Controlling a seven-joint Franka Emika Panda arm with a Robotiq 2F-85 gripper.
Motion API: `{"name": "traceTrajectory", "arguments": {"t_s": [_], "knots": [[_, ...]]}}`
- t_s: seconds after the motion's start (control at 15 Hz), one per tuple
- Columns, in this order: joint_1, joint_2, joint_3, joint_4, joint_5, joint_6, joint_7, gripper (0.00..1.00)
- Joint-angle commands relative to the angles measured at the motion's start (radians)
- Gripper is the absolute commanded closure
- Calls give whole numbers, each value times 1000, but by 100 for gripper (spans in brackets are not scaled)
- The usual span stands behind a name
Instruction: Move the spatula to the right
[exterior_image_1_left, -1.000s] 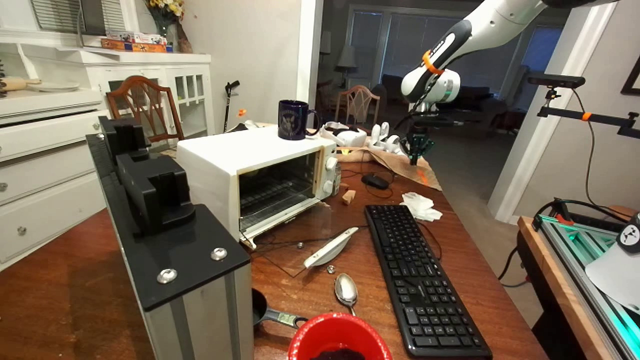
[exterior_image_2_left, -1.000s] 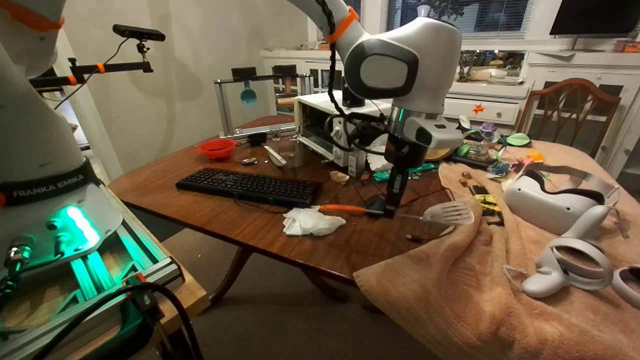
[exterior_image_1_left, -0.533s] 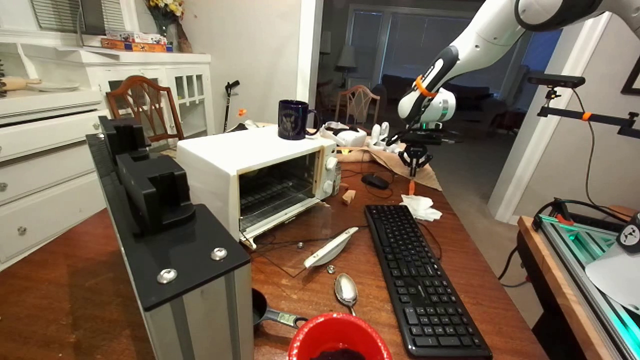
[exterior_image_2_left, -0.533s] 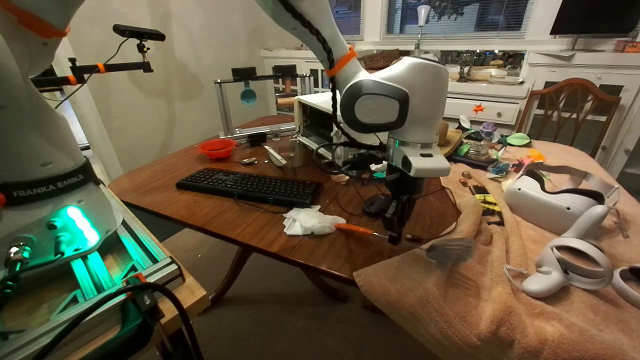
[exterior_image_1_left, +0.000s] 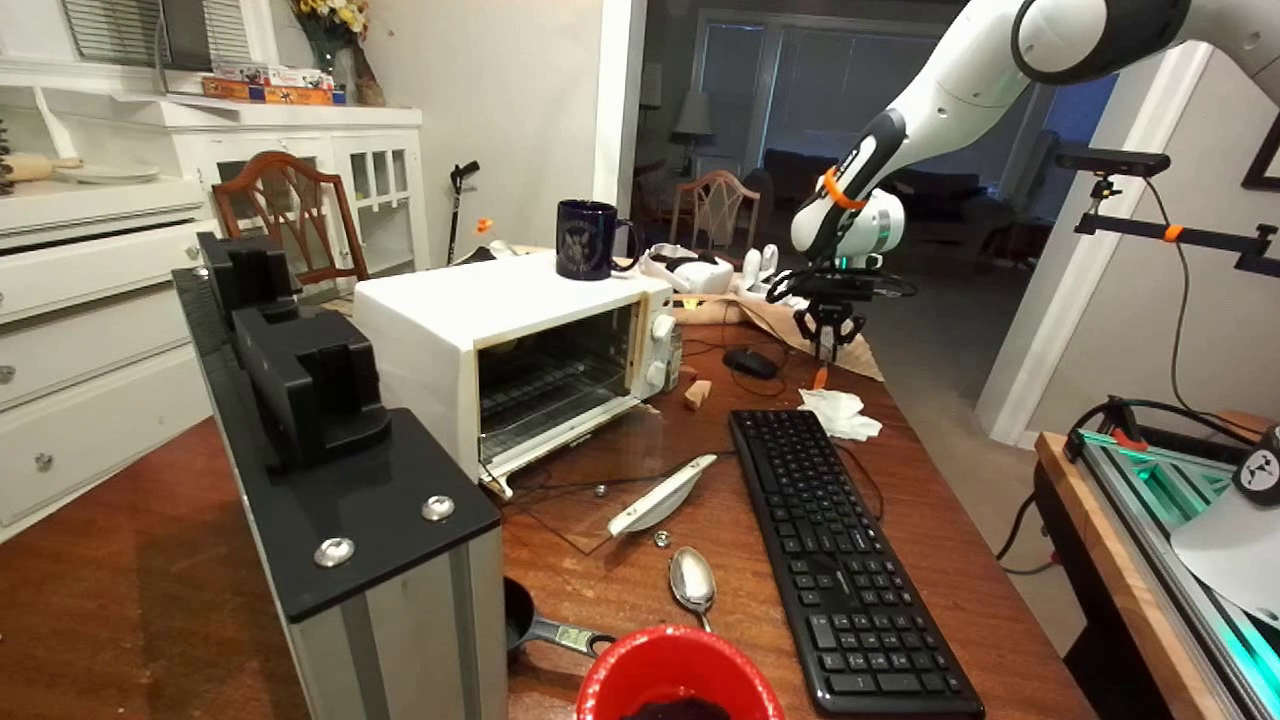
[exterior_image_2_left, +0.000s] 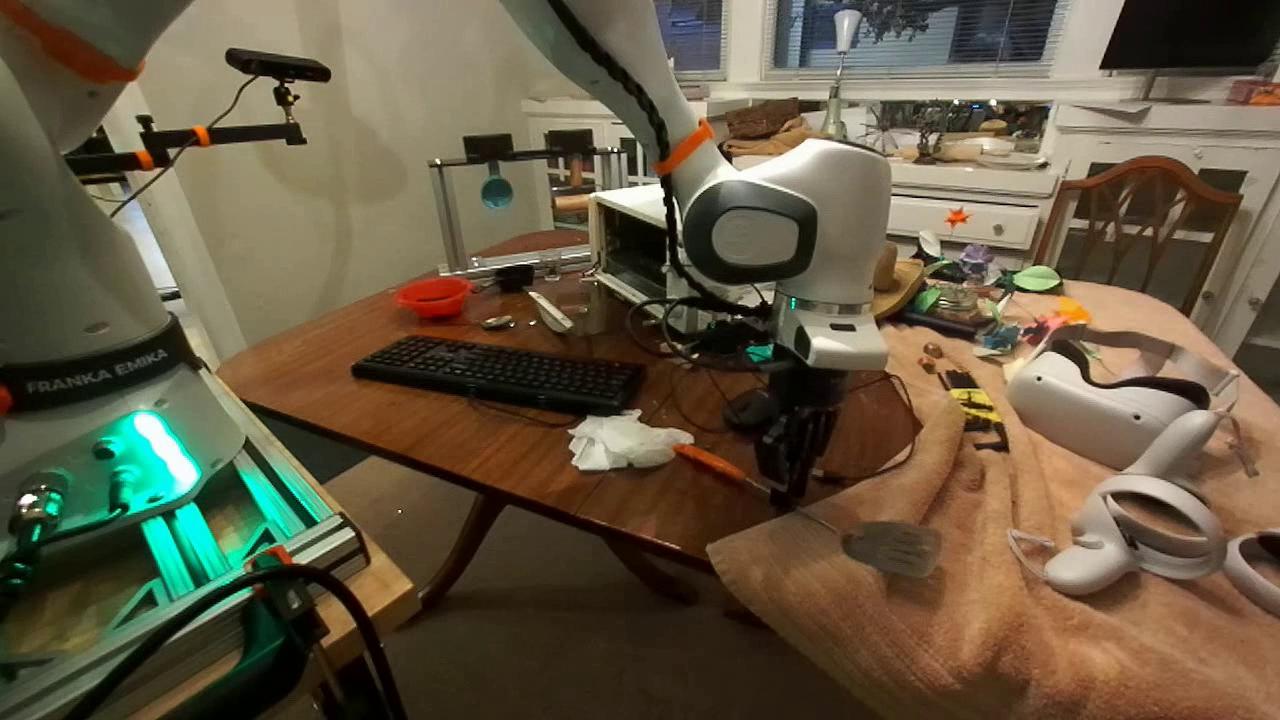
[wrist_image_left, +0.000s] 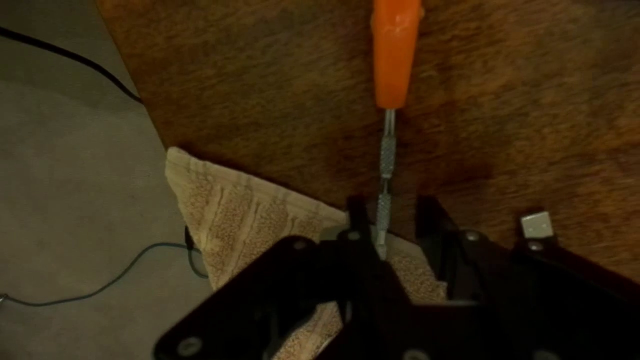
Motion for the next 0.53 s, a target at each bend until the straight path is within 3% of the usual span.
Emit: {"name": "traceTrajectory", "arguments": {"t_s": [0.0, 0.27, 0.47], "knots": [[18, -23, -1, -9, -6, 4, -4, 37], [69, -126, -16, -90, -69, 21, -84, 6], [123, -256, -31, -199, -145, 45, -197, 0]]}}
